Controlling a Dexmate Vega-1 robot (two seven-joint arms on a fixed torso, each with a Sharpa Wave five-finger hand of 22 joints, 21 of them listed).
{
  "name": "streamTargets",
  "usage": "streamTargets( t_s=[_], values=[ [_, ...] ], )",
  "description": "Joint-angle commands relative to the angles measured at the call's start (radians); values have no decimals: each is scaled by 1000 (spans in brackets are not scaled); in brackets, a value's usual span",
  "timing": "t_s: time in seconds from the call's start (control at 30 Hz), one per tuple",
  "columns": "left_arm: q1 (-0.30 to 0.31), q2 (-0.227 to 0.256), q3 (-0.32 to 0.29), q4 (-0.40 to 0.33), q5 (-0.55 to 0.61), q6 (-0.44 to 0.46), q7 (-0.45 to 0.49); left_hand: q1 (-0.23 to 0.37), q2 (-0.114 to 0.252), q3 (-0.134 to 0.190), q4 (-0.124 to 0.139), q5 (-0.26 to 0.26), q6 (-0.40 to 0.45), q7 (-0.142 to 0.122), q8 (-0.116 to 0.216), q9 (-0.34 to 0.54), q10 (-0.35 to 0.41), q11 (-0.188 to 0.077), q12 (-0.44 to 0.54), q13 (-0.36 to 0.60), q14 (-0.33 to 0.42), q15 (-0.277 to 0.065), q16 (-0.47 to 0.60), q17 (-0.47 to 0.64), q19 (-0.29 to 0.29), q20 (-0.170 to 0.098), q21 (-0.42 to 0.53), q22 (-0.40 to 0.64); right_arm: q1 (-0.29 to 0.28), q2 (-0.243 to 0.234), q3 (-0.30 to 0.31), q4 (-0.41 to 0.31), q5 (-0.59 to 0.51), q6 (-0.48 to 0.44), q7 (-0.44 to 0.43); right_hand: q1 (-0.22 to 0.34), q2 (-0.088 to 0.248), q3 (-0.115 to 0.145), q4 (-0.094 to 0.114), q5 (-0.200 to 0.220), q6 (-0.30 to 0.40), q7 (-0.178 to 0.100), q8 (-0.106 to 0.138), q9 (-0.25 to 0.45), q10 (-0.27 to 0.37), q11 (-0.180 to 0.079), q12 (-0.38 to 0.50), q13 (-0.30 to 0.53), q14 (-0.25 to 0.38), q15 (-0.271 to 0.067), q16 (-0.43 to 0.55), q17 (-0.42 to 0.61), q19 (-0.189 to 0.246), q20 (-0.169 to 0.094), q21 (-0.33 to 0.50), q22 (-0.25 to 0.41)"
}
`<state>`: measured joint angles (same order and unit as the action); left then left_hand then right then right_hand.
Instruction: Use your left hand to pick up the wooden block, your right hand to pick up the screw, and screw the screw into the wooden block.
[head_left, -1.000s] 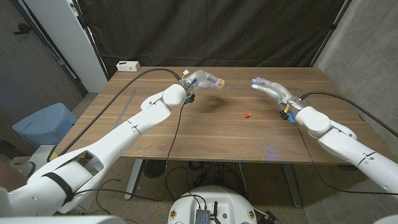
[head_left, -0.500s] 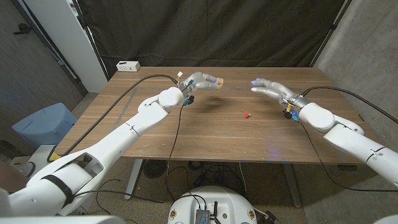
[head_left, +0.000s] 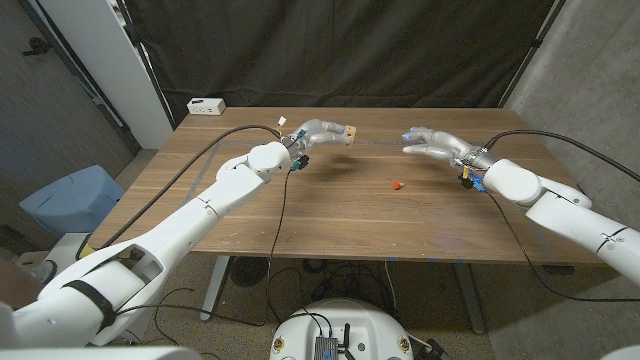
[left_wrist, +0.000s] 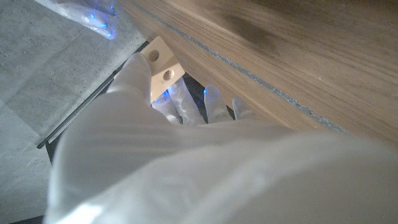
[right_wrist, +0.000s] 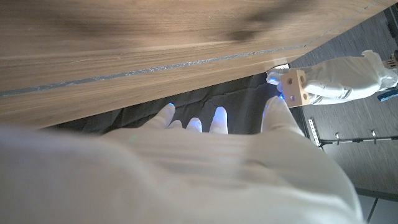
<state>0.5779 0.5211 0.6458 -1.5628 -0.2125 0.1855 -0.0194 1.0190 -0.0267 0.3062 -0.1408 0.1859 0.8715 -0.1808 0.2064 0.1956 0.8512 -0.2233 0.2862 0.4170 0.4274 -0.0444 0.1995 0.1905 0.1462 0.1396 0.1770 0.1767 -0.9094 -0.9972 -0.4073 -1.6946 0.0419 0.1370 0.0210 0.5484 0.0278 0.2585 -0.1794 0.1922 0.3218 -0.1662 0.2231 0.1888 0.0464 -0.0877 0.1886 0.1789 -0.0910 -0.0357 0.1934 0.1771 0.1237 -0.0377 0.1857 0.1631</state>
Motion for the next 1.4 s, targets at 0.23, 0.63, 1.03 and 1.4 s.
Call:
streamTargets(
  t_s=[0.23, 0.63, 1.03, 1.4],
  values=[
    [-23, 9, -2, 24, -92, 33, -38, -3, 1, -7, -1, 3, -4, 1, 0, 1, -5, 2, -5, 3, -14, -58, -4, 2, -29, -2, -6, 0, 46, -28, -36, 15, -125, 13, 37, 37, -14, 10, -5, 0, 20, -19, 9, 2, 1, -20, 2, 4, 9, -42, 4, 3, 13, -31, 4, 1],
    [-30, 28, 10, -1, -93, 73, -29, -2, 9, -5, 0, 4, -2, 1, 1, 1, -3, 2, -7, 5, -22, -54, -3, 2, -42, 5, -2, -1, 89, -46, -77, 28, -245, 32, 72, 94, -34, 24, -5, 5, 46, -51, 14, 3, -6, -54, -2, 5, 20, -44, 4, 3, 28, -22, 4, 1],
    [-44, 24, 20, 18, -95, 63, -38, -2, 12, -6, -1, 5, -1, -1, 1, 1, -2, 2, -9, 6, -24, -55, -1, 2, -46, 11, 2, -1, 109, -44, -97, 47, -324, 56, 69, 129, -42, 34, -4, 9, 59, -54, 15, 5, -9, -69, -2, 5, 32, -47, 6, 3, 41, -15, 6, 2],
    [-58, 13, 28, 37, -92, 76, -37, -5, 15, -6, 1, 5, -1, -2, 1, 1, -2, 2, -11, 7, -24, -54, 1, 3, -48, 11, 4, -1, 145, -40, -126, 62, -396, 73, 100, 166, -52, 44, -2, 13, 77, -54, 18, 7, -3, -79, 0, 4, 44, -51, 7, 3, 65, -6, 10, 3]
  ],
)
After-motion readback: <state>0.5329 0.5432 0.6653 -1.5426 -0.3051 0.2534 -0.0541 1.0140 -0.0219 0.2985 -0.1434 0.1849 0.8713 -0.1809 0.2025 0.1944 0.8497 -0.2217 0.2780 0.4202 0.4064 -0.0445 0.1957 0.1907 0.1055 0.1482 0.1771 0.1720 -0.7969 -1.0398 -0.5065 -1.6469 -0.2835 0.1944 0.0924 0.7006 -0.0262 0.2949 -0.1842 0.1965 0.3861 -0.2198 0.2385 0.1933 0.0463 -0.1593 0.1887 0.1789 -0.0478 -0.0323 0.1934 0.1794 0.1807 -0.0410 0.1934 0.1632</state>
